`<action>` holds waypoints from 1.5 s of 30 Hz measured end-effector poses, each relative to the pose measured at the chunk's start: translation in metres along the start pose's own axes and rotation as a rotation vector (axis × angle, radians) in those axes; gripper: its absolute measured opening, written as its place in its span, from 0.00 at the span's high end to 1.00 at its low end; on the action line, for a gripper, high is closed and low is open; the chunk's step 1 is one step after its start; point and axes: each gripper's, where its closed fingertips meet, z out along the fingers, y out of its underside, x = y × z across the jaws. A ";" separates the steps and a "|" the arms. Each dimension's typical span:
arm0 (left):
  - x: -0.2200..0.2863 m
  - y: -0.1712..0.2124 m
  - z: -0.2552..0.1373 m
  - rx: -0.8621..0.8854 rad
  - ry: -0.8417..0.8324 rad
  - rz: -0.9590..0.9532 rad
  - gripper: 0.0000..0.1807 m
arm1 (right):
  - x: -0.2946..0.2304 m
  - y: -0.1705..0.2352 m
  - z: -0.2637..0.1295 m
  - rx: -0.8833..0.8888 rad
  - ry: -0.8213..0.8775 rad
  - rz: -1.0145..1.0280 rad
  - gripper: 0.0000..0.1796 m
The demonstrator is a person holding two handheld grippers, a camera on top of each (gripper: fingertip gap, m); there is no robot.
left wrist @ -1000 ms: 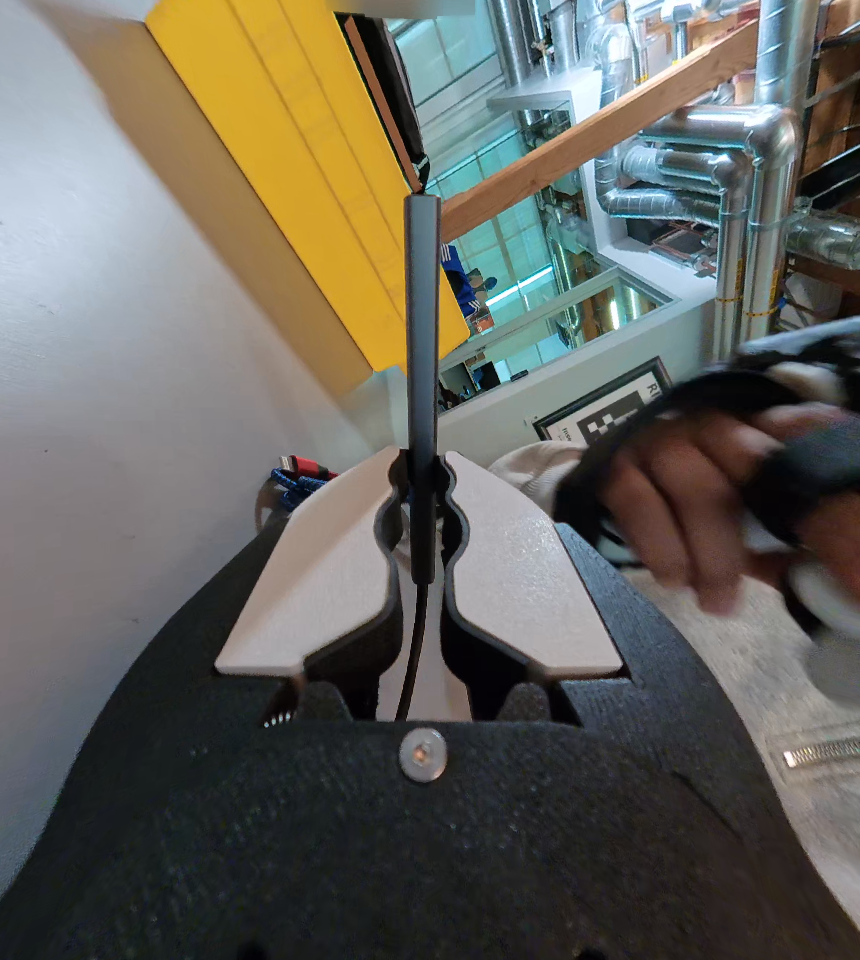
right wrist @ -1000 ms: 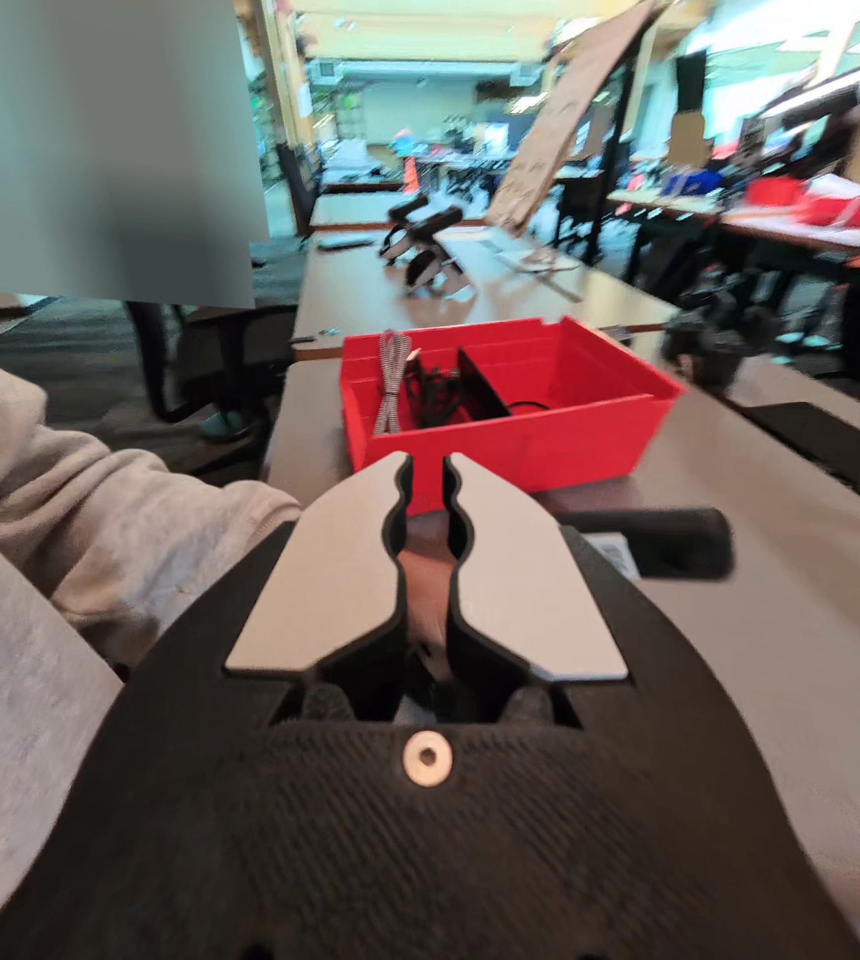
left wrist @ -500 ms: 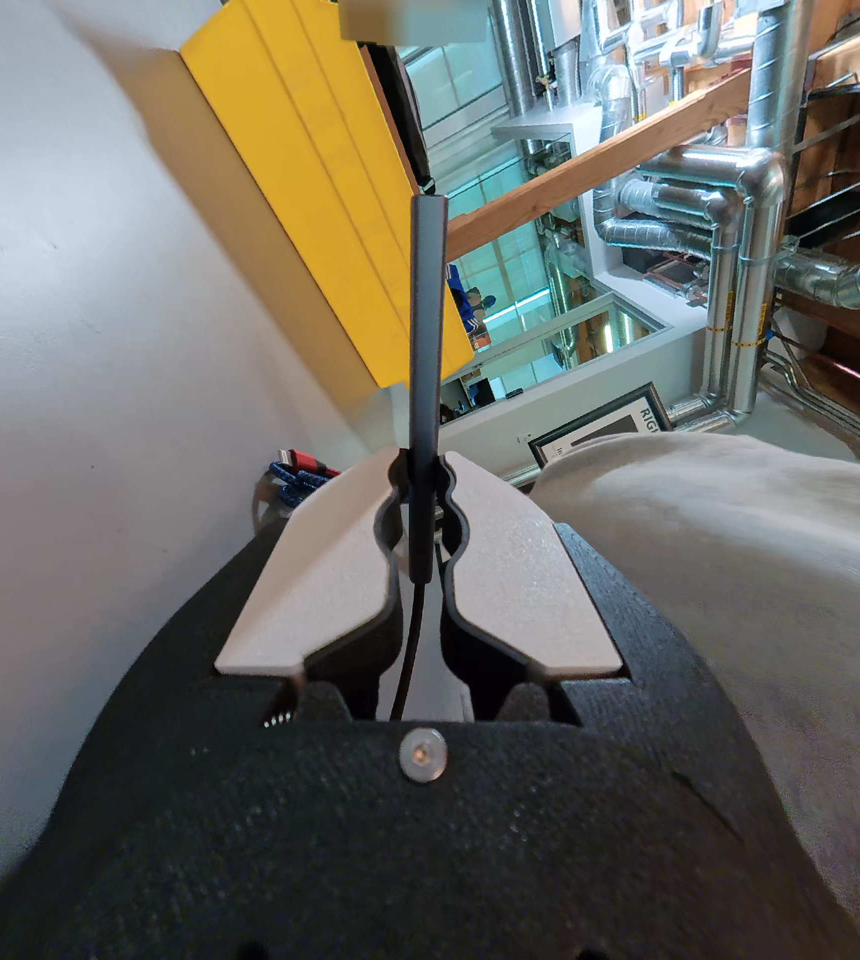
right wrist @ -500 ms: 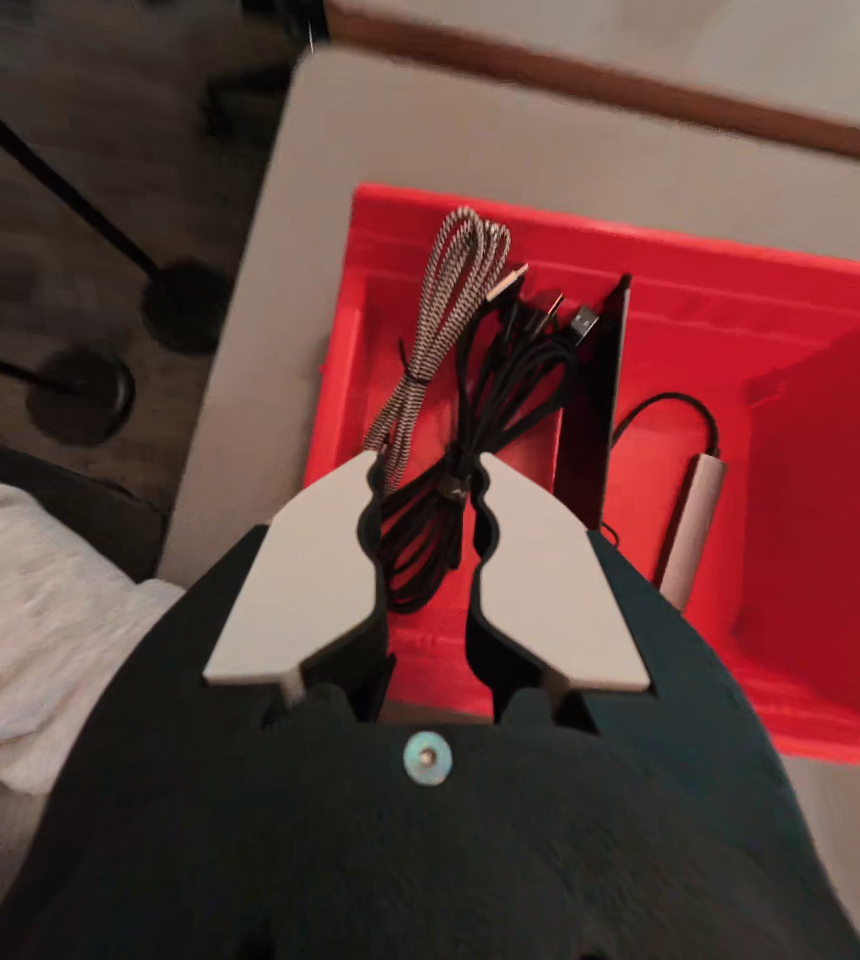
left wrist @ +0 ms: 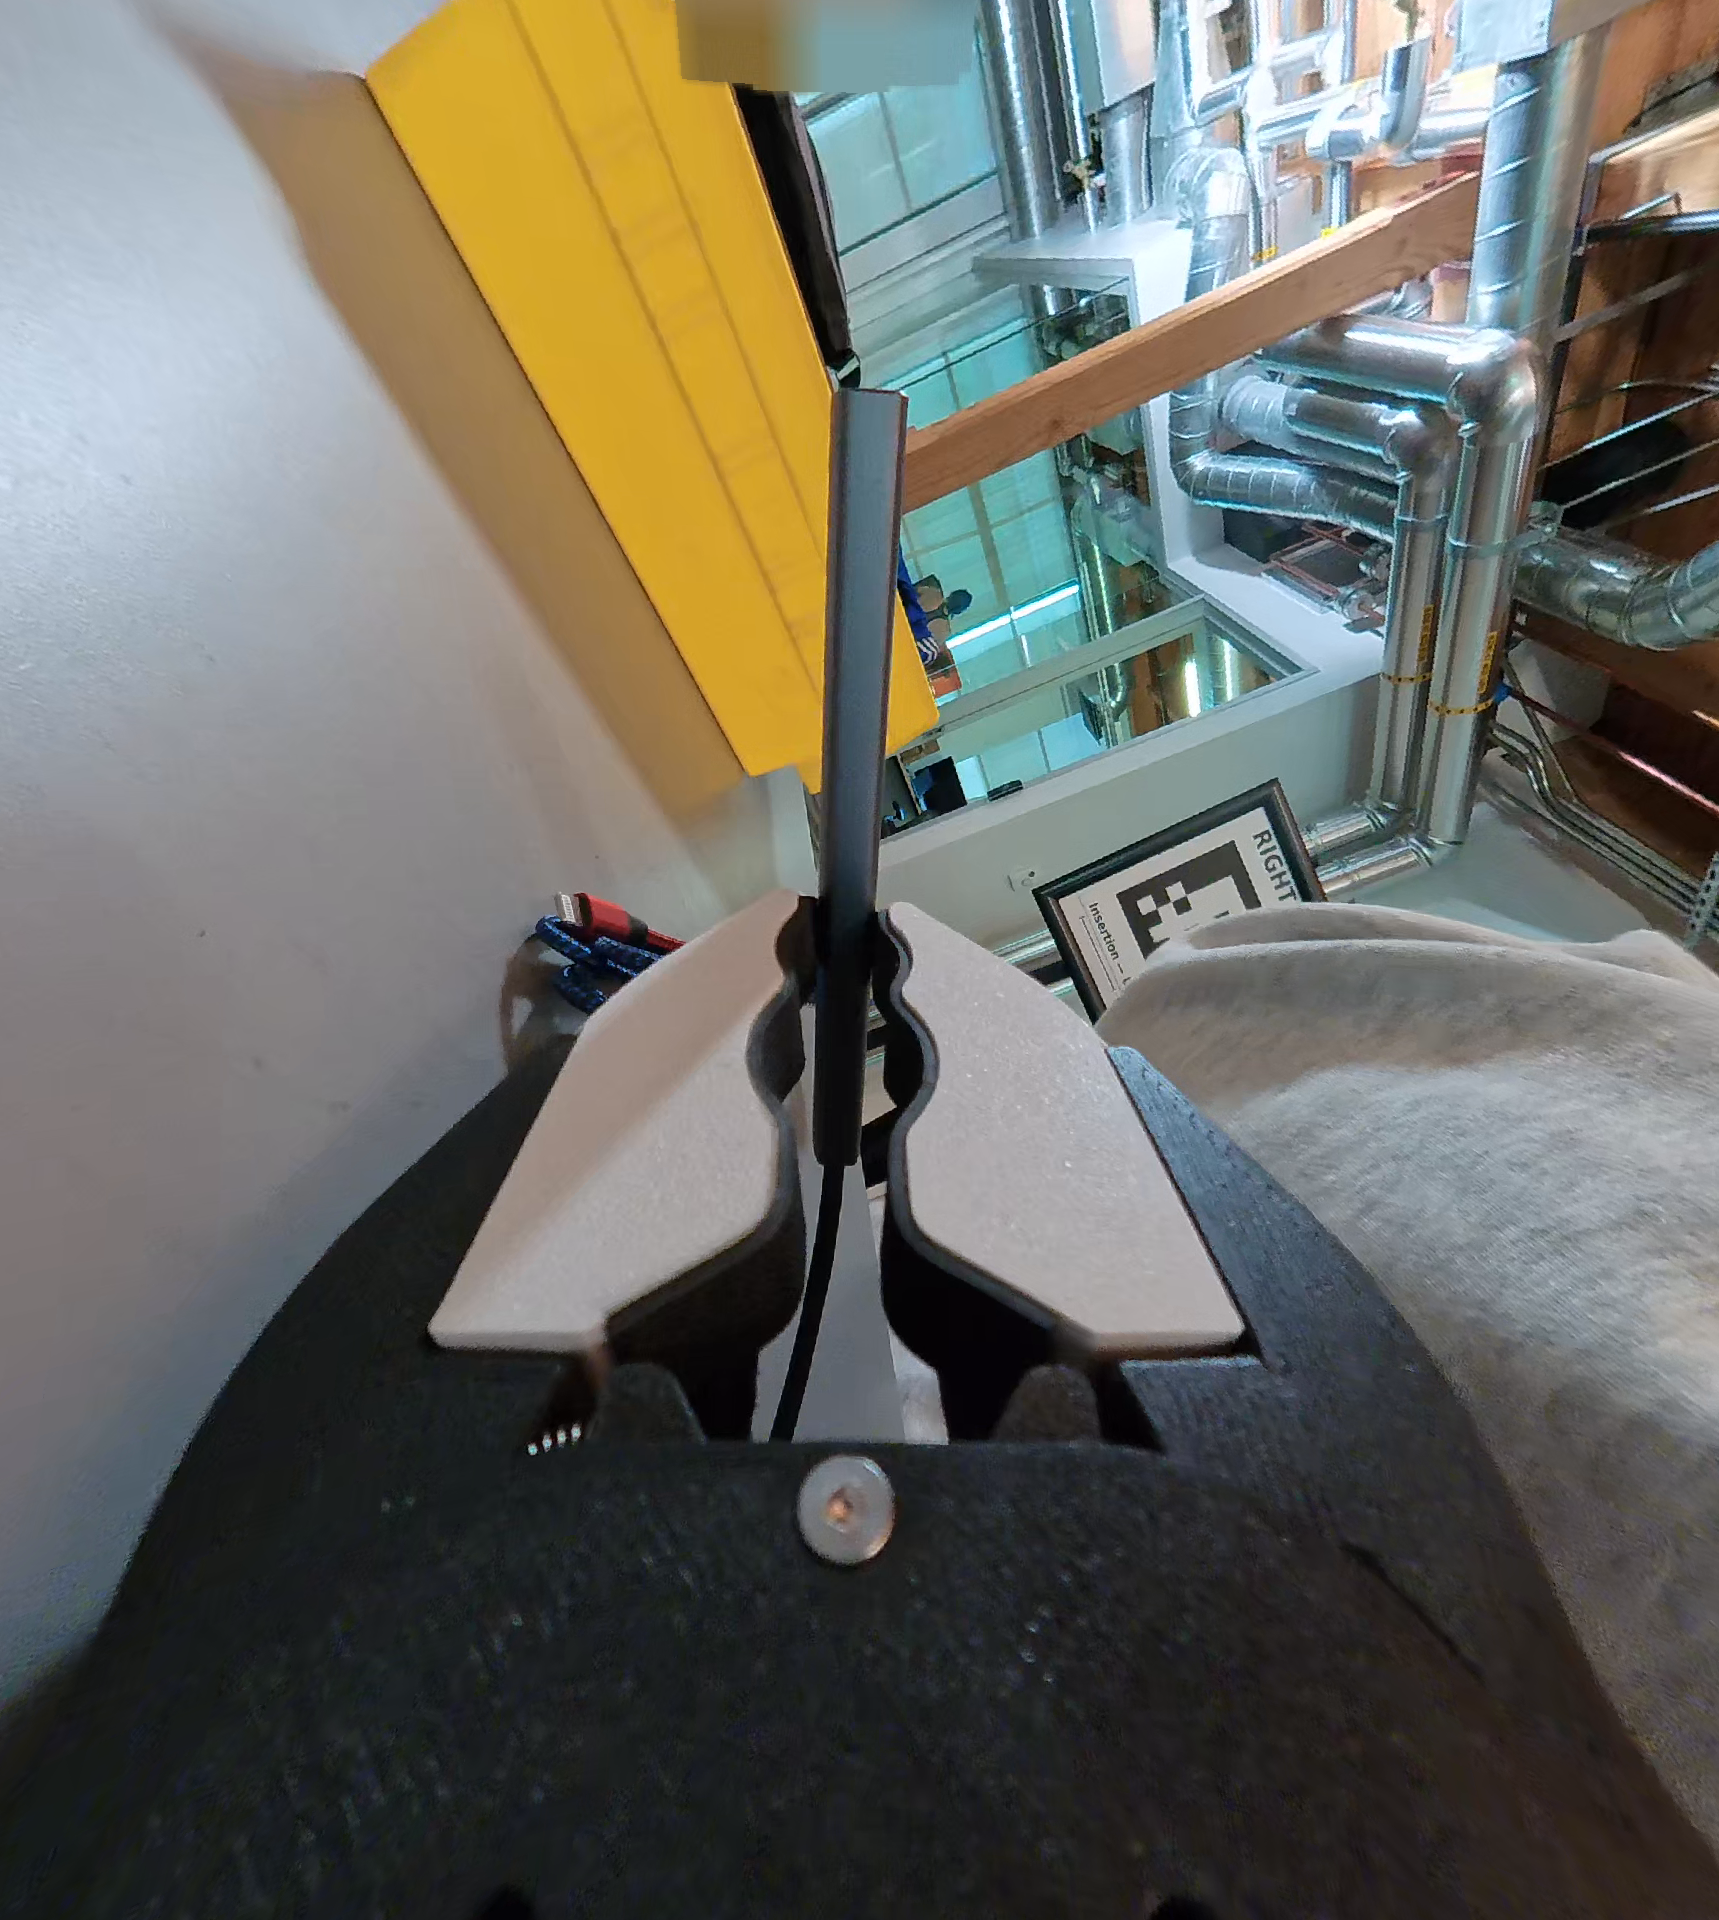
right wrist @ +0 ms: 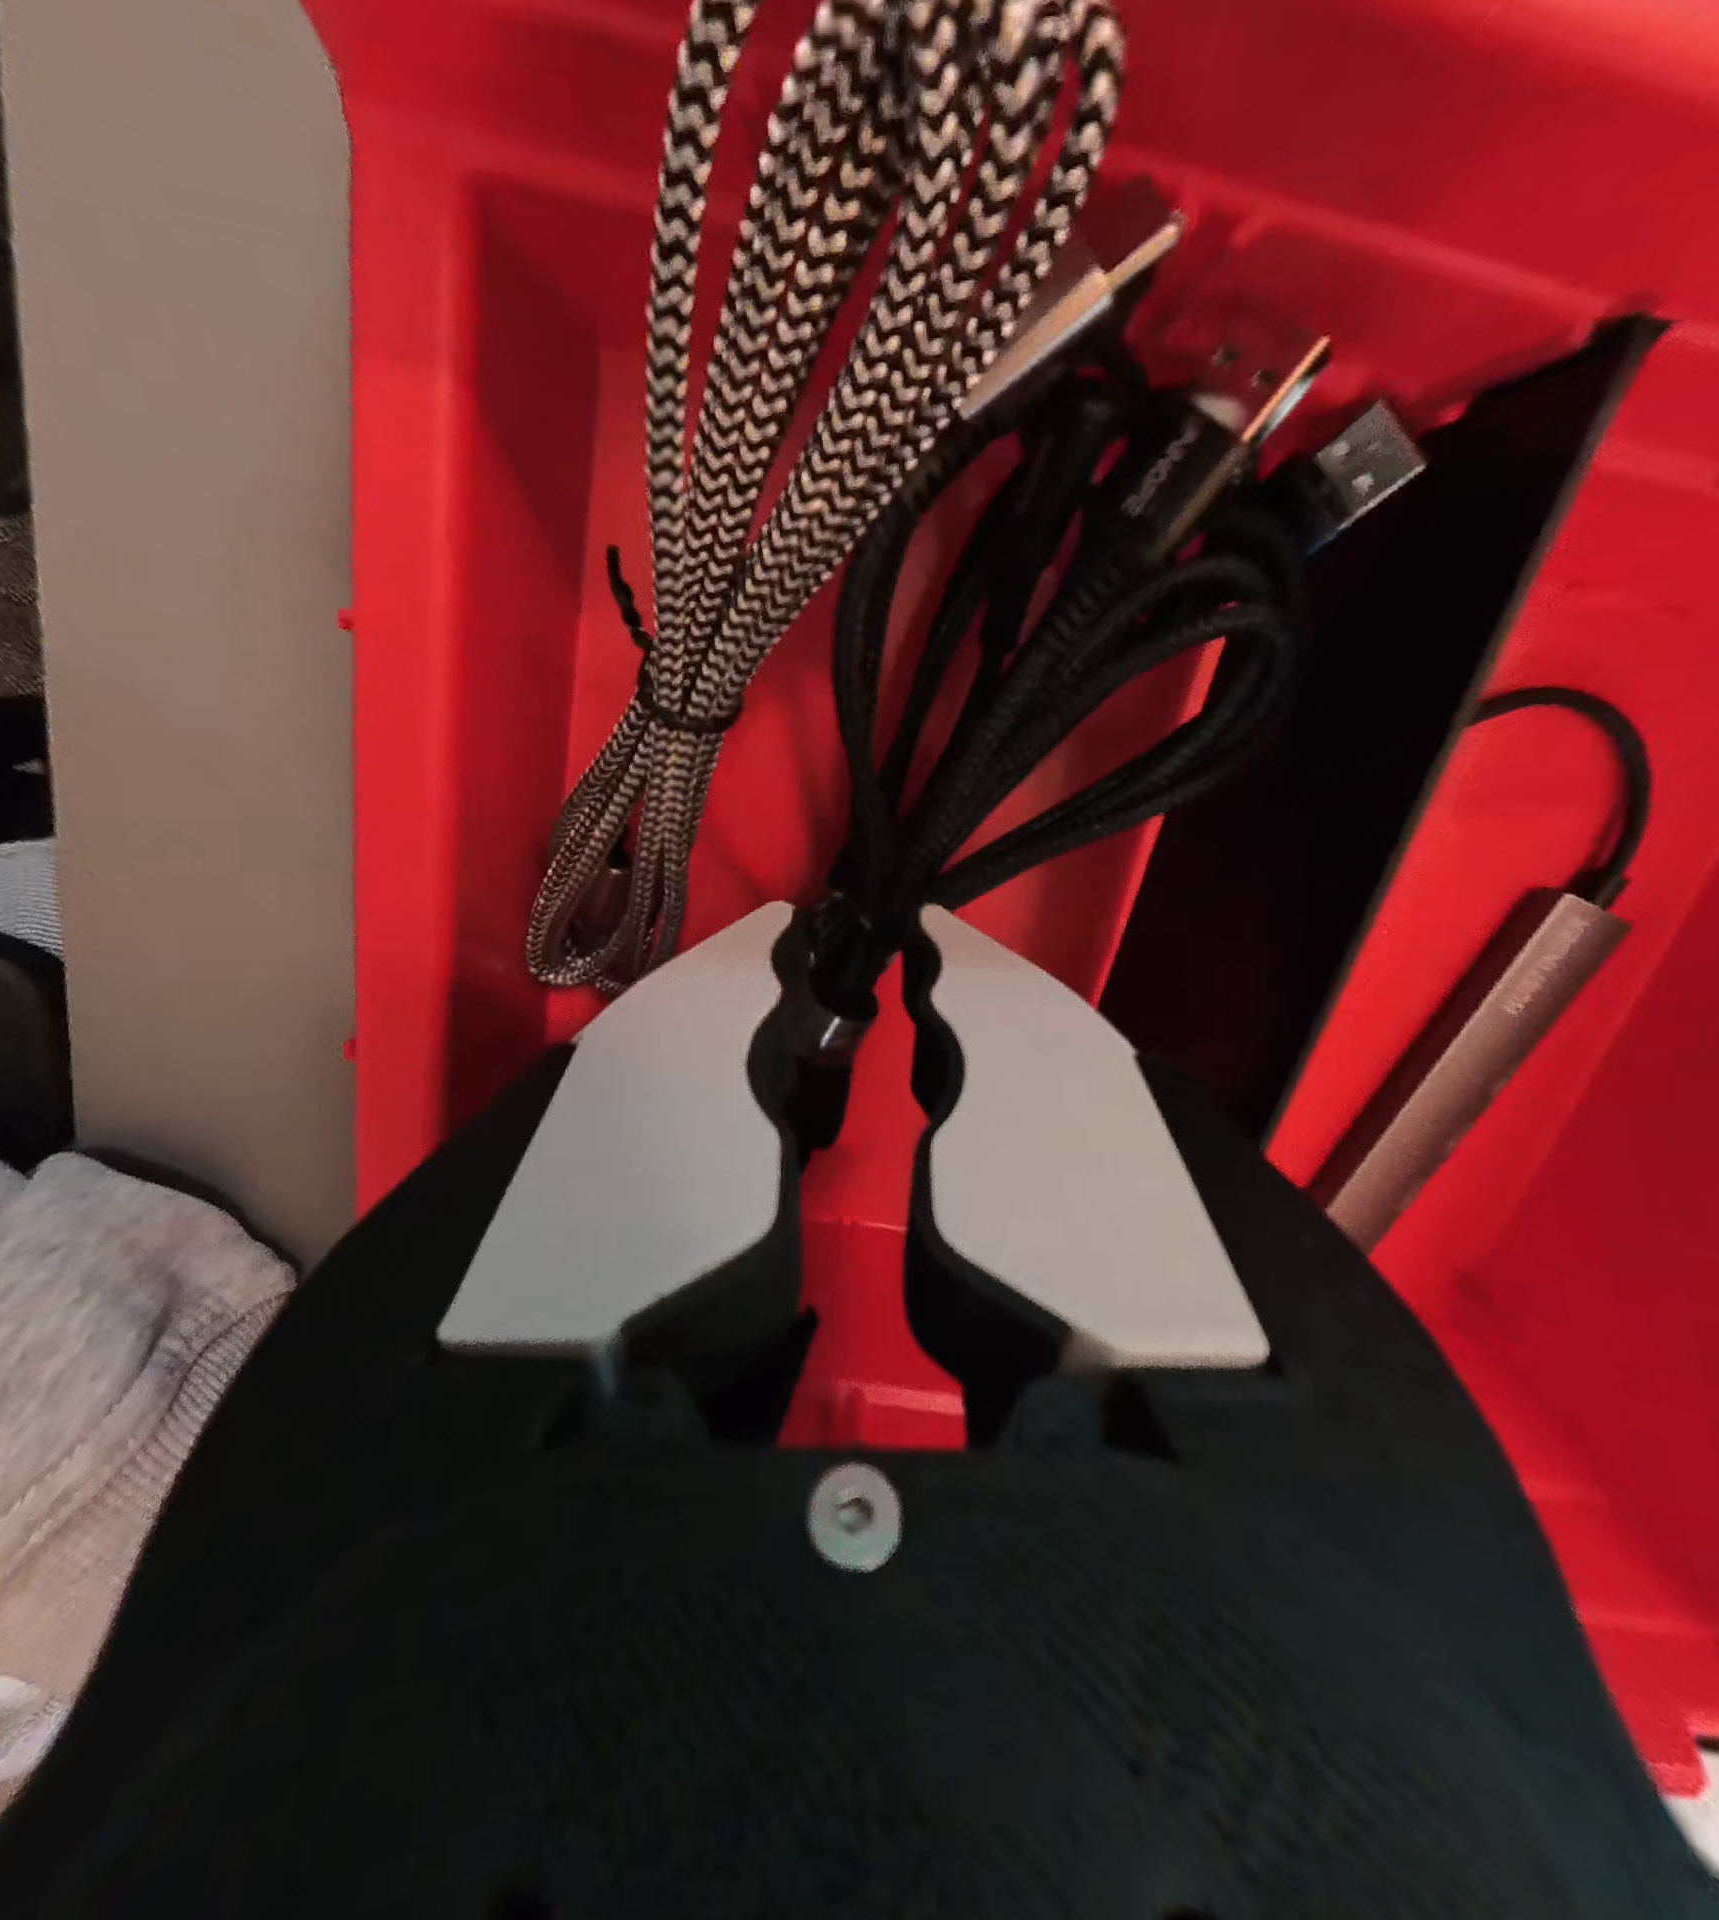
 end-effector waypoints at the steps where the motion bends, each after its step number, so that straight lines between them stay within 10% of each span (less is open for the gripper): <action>1: 0.000 0.000 0.000 0.000 0.000 -0.001 0.95 | 0.000 0.000 -0.003 0.017 0.000 0.001 0.90; 16: 0.000 0.000 0.000 0.000 0.002 -0.007 0.94 | -0.022 -0.054 -0.008 0.267 -0.035 0.030 0.74; 20: 0.000 0.000 0.000 0.002 0.004 -0.007 0.94 | -0.015 -0.054 0.000 0.233 0.040 -0.011 0.83; 35: 0.000 0.000 0.000 0.002 0.003 -0.014 0.95 | 0.003 0.021 -0.172 0.808 -0.096 0.256 0.88; 45: -0.001 0.000 0.000 0.004 0.001 -0.014 0.95 | 0.005 0.014 -0.149 0.873 -0.233 0.357 0.89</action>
